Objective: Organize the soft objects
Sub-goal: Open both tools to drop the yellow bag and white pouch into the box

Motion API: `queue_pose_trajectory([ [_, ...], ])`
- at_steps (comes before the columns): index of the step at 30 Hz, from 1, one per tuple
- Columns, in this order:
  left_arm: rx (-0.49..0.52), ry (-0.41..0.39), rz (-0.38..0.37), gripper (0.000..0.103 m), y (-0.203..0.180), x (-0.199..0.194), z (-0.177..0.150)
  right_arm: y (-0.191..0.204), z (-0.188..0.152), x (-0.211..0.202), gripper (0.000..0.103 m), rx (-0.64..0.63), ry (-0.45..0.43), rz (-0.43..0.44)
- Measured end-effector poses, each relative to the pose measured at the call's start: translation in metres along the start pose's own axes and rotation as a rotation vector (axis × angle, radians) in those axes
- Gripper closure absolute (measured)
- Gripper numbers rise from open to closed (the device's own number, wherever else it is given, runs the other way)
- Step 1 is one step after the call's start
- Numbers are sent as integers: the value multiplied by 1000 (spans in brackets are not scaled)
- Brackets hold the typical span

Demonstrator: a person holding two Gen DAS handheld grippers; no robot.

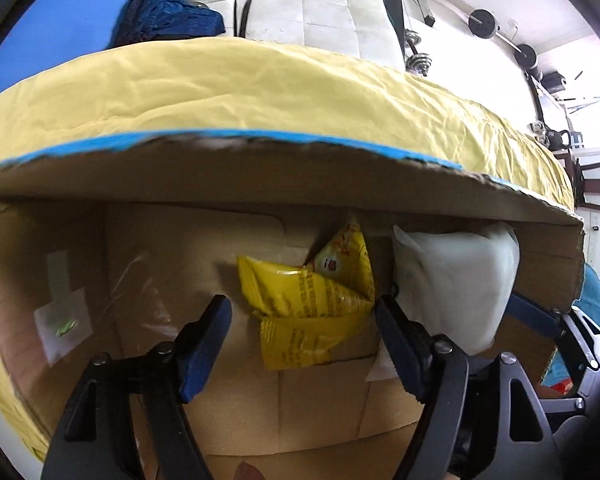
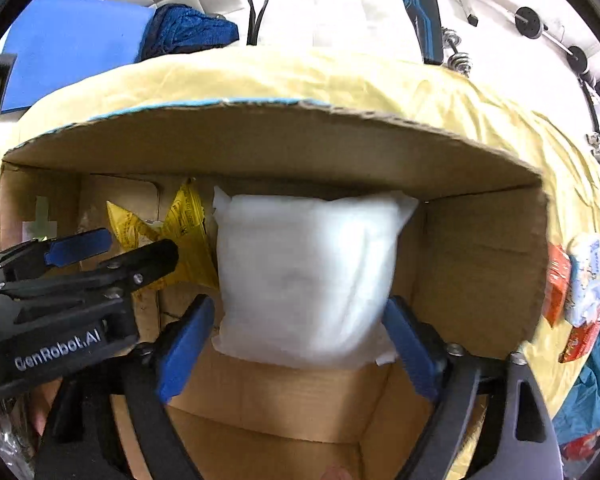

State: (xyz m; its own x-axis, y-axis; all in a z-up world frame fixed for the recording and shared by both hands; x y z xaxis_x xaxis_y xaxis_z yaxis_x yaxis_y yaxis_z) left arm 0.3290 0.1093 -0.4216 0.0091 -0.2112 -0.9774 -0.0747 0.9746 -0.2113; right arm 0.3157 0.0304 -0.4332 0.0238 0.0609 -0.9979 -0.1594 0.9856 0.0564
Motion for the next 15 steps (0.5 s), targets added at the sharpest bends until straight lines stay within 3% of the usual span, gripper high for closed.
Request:
queue_pose_trajectory([
  [5,-18,-47,18,29,20,-18,-6,-8,-11,-17,3,-9,-26,-26],
  [10,10,-138,62,20,25,-44,-18,-1,-40,-35,0,23,-59,-8],
  [12,18,-171,83,10,30,-50,-21,-2,-50,-43,0,32,-83,-10],
  [15,28,-226,124,3,34,-63,-30,2,-63,-46,0,43,-113,-18],
])
Point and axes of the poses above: each gripper's, at about its wrist camera, not at the fingertips, and x roughly the way its jaws point, y to its left, z to its top, the point moved 10 cm from there along x, roughly the way its jaws point, and after that the axes turned 3 degrees about -y, right-handed, at the moved point
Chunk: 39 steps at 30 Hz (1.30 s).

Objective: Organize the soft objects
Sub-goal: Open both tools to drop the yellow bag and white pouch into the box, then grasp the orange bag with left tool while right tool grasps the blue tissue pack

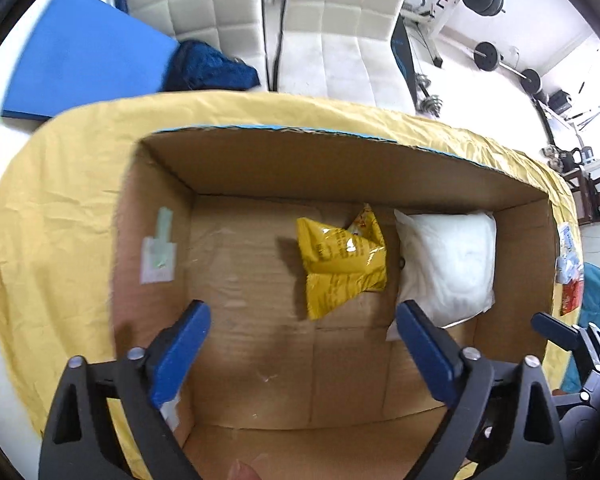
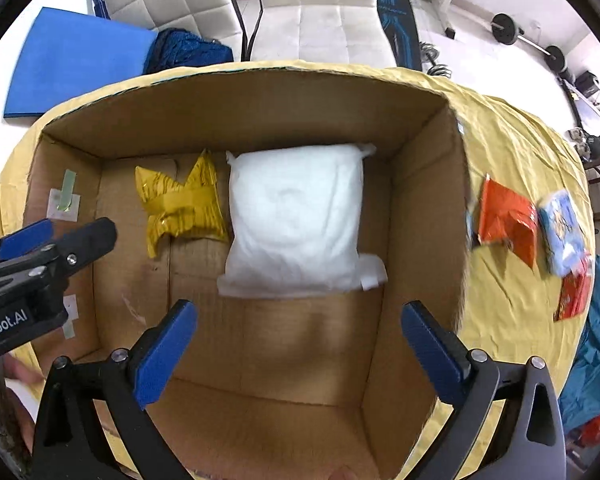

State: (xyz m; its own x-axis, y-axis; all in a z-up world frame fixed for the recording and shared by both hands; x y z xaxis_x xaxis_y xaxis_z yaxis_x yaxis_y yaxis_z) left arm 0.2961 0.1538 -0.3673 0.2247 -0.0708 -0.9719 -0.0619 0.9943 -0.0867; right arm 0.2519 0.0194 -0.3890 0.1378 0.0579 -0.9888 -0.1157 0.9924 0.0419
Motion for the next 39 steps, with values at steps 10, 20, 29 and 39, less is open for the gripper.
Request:
queue_pose_trajectory([
  [10,29,-135,-15,2,-5,-54,-25,-1,-28,-46,0,50,-124,-14],
  [20,54,-206,-37,2,-4,-125,-72,0,-76,-115,0,64,-206,-8],
  [29,24,-201,-68,2,-6,-162,-103,11,-109,-161,0,74,-252,69],
  [39,120,-212,-136,2,-94,-188,-86,-79,-117,-185,0,200,-237,109],
])
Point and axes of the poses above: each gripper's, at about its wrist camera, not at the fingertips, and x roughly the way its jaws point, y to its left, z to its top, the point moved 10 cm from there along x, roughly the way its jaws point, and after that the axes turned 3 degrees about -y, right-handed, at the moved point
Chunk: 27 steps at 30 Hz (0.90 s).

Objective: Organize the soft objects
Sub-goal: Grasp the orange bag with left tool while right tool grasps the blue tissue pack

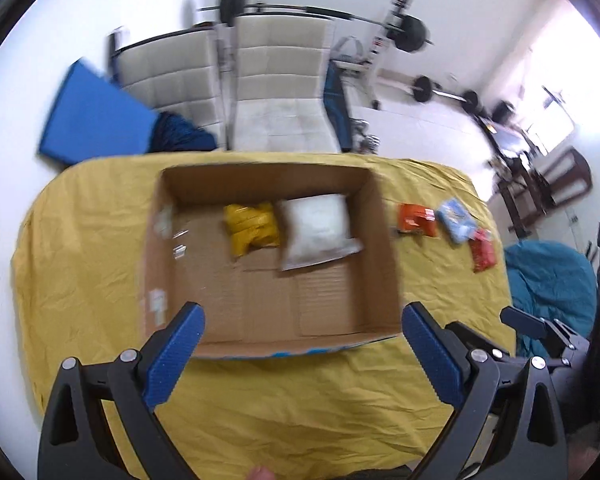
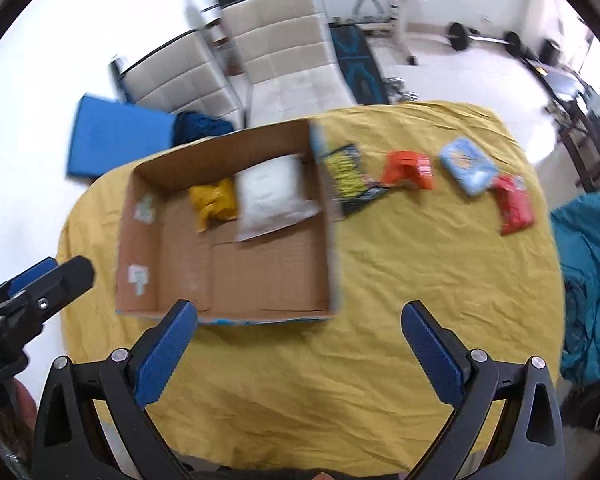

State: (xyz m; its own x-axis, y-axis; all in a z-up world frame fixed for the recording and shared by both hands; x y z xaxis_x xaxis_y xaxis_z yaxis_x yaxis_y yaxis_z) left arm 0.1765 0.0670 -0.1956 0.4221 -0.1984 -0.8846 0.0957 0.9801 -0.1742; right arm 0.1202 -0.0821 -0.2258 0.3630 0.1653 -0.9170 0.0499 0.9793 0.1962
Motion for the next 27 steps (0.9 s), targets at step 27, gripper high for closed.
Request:
queue_pose_trajectory([
  [27,226,513,29,2,-215,366,67,-287,143,197,0,-243,252,-143],
])
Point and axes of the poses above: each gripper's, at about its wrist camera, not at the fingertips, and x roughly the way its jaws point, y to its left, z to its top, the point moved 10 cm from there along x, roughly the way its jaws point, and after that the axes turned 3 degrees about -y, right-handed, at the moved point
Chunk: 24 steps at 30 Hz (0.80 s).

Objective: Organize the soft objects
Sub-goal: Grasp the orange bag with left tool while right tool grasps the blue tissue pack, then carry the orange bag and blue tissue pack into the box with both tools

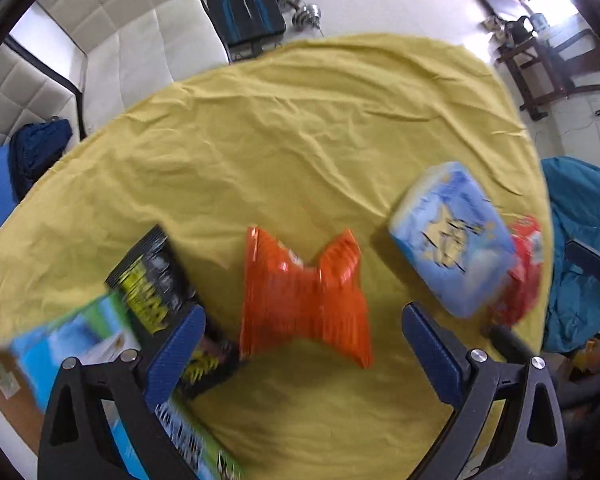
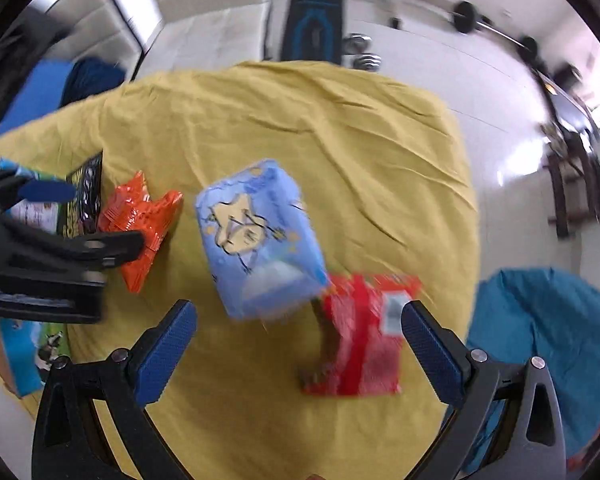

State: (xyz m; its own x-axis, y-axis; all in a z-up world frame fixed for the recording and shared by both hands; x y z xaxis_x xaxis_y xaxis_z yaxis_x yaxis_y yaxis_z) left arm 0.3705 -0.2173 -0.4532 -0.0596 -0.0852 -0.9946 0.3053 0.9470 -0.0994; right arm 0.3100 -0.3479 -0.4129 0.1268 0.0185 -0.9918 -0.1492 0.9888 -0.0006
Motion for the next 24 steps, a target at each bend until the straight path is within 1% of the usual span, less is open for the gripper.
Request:
queue_pose_trajectory([
  [1,2,18,2,2,0,9,2,3,3,5,0,-16,8,5],
  [2,2,35,1,7,0,18,2,7,5,14,0,-41,28,9],
  [3,-1,52,-3,18,0,25,1,8,8,20,0,-54,35,9],
  [4,-15,70,-12,26,2,31,0,10,10,26,0,-64,41,9],
  [5,-31,81,-26,37,3,34,-2,12,12,31,0,-77,50,18],
  [6,-53,85,-44,40,5,37,-5,14,15,35,0,-83,56,22],
  [9,-119,44,-70,40,15,33,-6,18,24,53,0,-102,82,24],
  [12,-192,18,-88,40,26,31,-11,17,29,64,0,-88,100,23],
  [14,-223,8,-100,40,32,32,-15,15,31,70,12,-62,104,28],
  [15,-235,5,-104,40,33,33,-16,13,30,73,26,-45,114,22],
  [16,-246,0,-105,40,34,33,-17,9,29,76,31,-15,128,18],
  [19,-250,-16,-87,40,33,33,-19,-2,24,77,42,89,132,14],
  [22,-240,-31,-61,40,28,34,-24,-16,21,77,45,217,151,35],
  [24,-220,-47,-28,40,25,36,-29,-22,20,80,46,272,162,33],
])
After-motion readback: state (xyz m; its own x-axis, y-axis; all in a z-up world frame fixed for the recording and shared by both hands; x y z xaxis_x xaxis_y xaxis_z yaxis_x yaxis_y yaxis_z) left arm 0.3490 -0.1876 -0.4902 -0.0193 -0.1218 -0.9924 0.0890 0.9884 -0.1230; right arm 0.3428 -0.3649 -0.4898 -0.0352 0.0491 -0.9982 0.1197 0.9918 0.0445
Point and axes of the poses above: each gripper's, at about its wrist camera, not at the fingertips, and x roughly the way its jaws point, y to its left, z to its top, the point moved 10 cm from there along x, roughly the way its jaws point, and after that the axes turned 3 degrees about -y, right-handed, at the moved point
